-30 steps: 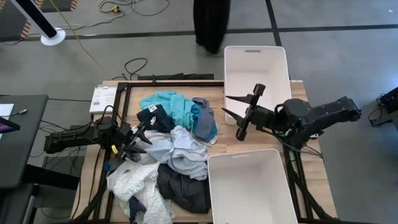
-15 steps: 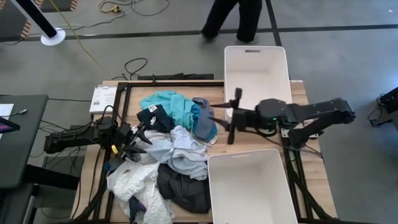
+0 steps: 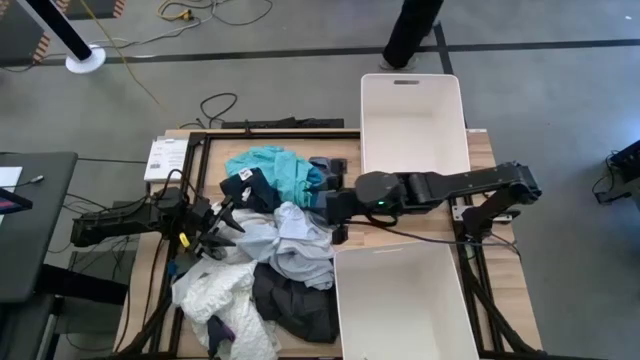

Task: Sort clothes
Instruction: Put the blue shirt into the top white laundry bin

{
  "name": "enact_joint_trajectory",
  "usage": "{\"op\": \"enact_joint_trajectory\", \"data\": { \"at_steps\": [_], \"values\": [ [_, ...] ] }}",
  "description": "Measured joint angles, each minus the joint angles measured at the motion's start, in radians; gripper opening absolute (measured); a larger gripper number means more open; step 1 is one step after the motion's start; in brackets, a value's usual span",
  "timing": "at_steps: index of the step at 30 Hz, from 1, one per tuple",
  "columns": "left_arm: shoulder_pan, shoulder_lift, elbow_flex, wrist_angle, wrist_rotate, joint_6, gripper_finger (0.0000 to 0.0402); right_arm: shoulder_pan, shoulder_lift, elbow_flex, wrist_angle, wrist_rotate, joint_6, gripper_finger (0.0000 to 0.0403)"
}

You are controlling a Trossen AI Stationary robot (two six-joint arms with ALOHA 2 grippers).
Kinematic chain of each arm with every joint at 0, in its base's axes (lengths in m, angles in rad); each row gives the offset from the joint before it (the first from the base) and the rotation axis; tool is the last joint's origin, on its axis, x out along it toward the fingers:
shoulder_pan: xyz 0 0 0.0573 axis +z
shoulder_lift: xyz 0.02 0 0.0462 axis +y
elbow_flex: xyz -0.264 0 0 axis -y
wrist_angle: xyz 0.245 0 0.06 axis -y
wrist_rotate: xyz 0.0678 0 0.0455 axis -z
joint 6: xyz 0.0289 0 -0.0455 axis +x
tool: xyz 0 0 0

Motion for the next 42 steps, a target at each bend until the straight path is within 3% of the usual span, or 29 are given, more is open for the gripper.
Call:
{"op": "enact_joint_trajectory", "data": {
  "at_steps": [10,22,33,42],
  "values": [
    [0.000,0.000,0.000,0.000,0.000,0.000,0.0199,-0.025,0.136,0.130,-0.072,-0.067,0.004,0.0194],
    [0.000,0.000,0.000,0.000,0.000,0.000,0.0199,-0.085,0.268,0.151,-0.087,-0.197,0.175,0.0195],
    [0.000,0.000,0.000,0.000,0.000,0.000,0.0199,-0.090,0.384,0.151,-0.091,-0.205,0.235,0.0257],
    [0.000,0.000,0.000,0.000,0.000,0.000,0.0199,-0.075,0.383,0.150,-0.108,-0.248,0.267,0.0263]
  ]
}}
